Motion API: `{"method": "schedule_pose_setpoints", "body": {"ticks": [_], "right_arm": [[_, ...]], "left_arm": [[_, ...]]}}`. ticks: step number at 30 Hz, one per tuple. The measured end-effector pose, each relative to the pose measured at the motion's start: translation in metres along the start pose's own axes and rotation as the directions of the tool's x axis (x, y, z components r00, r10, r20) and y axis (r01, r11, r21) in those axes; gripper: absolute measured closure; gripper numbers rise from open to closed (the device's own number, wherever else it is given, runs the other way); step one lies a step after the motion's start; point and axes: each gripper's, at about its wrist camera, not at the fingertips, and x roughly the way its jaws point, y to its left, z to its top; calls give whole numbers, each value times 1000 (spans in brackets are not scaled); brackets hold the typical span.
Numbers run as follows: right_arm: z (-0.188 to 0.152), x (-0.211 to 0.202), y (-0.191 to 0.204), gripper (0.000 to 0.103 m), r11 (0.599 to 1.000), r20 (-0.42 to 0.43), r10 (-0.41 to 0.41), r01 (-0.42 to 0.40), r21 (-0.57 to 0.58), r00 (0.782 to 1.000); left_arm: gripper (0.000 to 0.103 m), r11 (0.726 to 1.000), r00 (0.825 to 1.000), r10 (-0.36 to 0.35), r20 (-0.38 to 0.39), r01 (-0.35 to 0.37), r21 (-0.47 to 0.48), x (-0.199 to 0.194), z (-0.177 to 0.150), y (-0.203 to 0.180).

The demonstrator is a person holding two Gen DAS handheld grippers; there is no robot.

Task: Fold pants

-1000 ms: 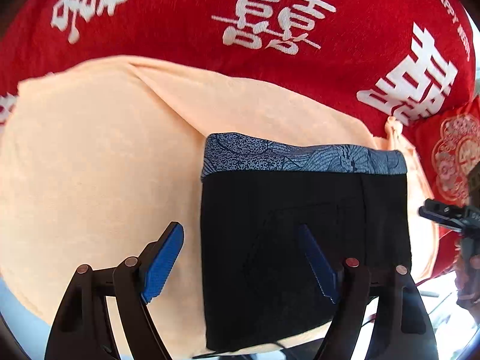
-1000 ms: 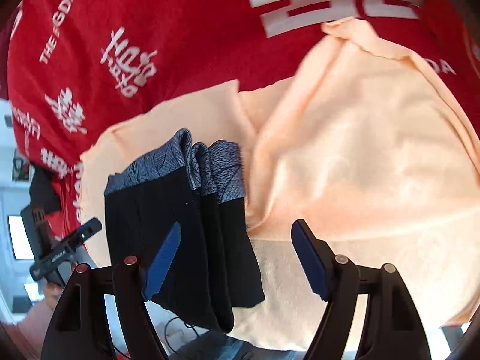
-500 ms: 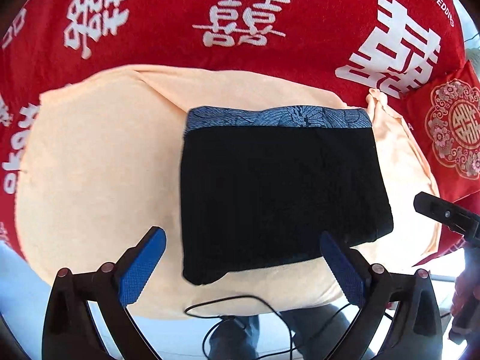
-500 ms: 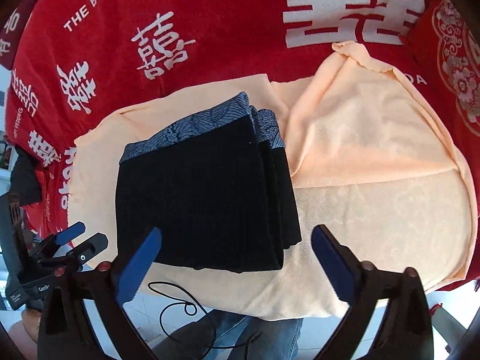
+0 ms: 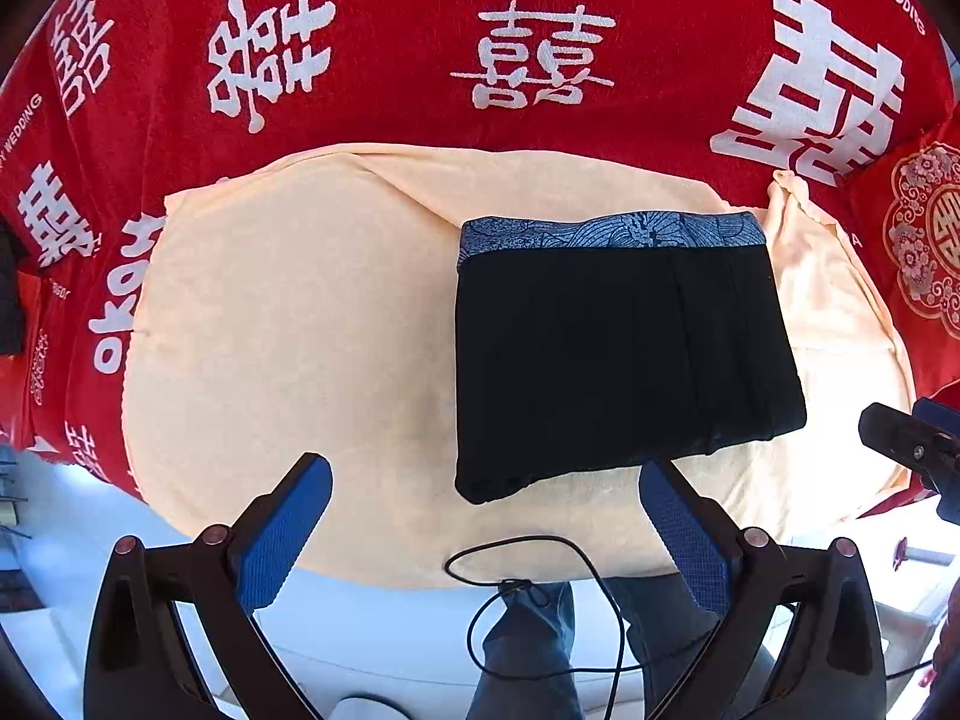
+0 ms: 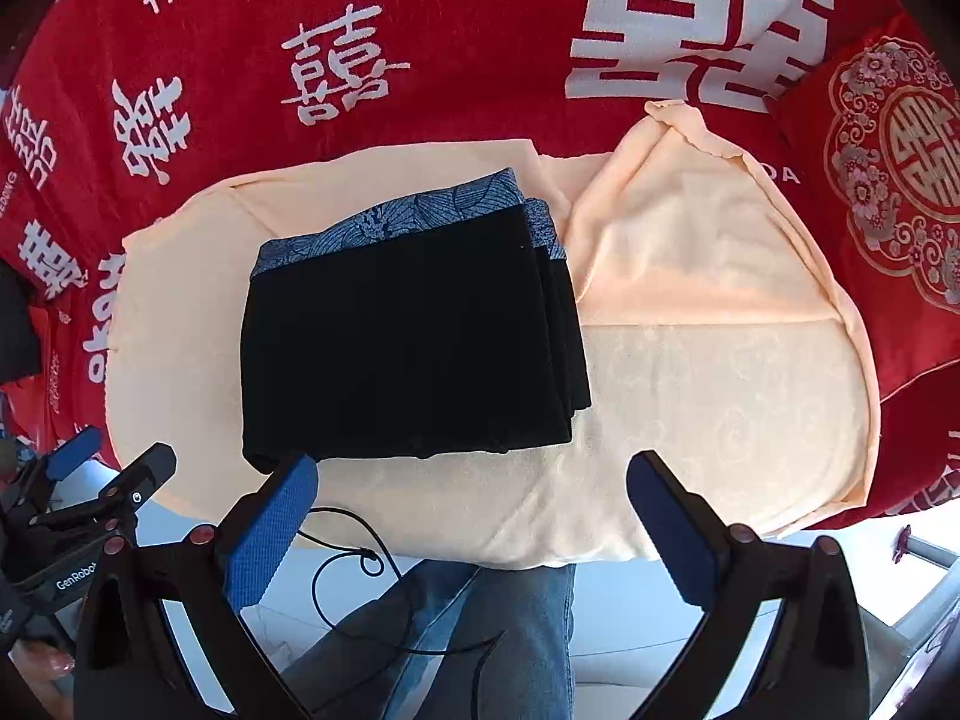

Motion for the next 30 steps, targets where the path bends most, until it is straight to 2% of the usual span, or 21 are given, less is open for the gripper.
{"method": "schedule_pose_setpoints", "body": {"ticks": [11,30], "right_arm": [[-7,-22,19,0,998,14,-40,40,-37,999],[-12,-35,47,0,993,42,-76,79,-92,996]], "left_arm": [[0,1000,1000,-22,10,22,11,-20,-12,2],[0,999,999,-32,41,32,11,-33,-16,7]]}}
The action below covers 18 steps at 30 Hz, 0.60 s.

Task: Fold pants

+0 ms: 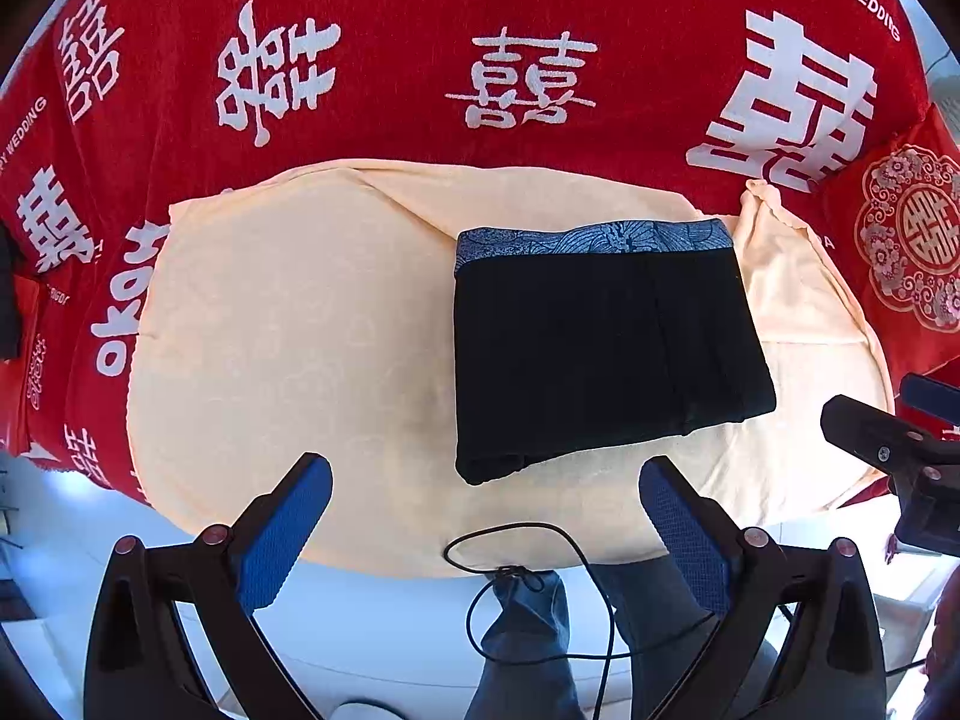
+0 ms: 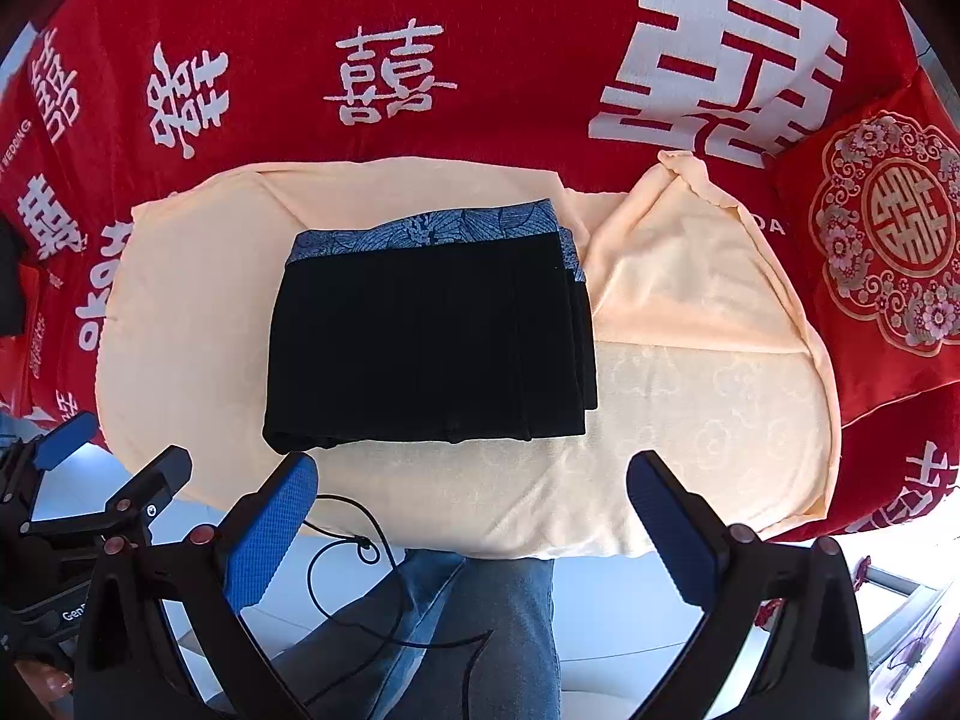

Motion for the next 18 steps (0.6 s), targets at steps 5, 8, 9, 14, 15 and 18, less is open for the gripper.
{"method": "schedule_pose_setpoints", "body": {"ticks": [5,8,9,14,15,18], "right_arm": [[-1,-1,2,0,1000,1,-2,2,-4,1000],[-2,-2,4,0,1000,3,-4,4,-8,1000],[-2,-2,4,0,1000,2,-3,3,-8,1000],[-3,-3,7,0,1000,3,-6,6,-7,1000],[-4,-3,7,0,1000,2,-6,6,-7,1000],[-4,-3,8,0,1000,1,-7,7,-9,1000]], "left_arm": [[0,1000,1000,-9,2,9,-6,-2,-1,1],[0,1000,1000,-9,4,9,-8,-3,-3,2],[0,1000,1000,-8,6,8,-8,-3,-3,2],[0,1000,1000,-7,5,7,-8,-3,-3,2],[0,1000,1000,-7,5,7,-9,-3,-3,2],[0,1000,1000,-8,5,8,-9,-3,-3,2]]}}
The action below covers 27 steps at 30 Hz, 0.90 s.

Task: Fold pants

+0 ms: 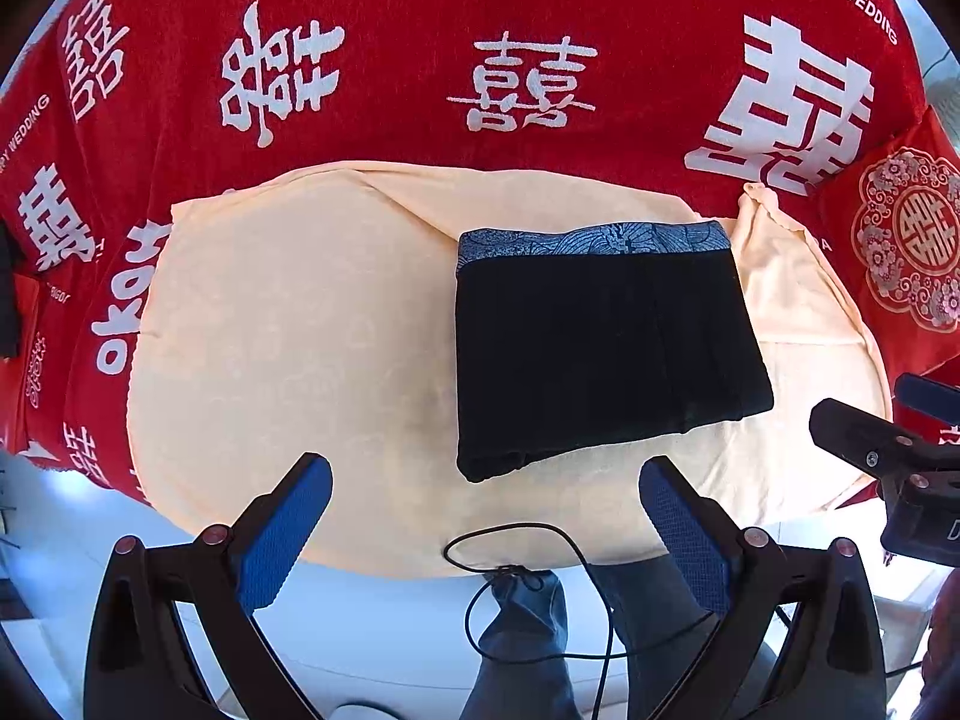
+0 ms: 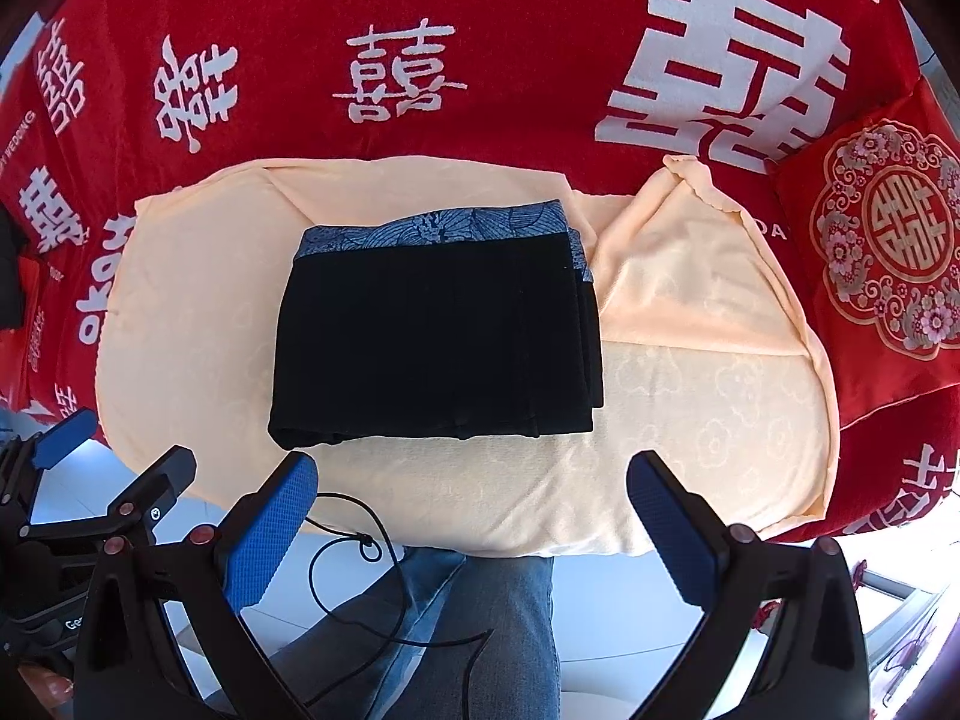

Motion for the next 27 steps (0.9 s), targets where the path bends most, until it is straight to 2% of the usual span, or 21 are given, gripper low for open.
{"method": "schedule_pose_setpoints", "body": {"ticks": [20,24,27], "right_arm": [[0,1,2,0,1000,-1,-3,3,2,1000],[0,1,3,0,1000,-2,-4,4,1,1000],[0,3,1,0,1000,-4,-6,6,2,1000]], "left_arm": [[0,1000,1000,3,-2,-4,-30,3,1,-4],[0,999,998,25,49,-24,-25,-2,1,-5],[0,1000,999,5,38,-4,-29,-1,3,-4]]}}
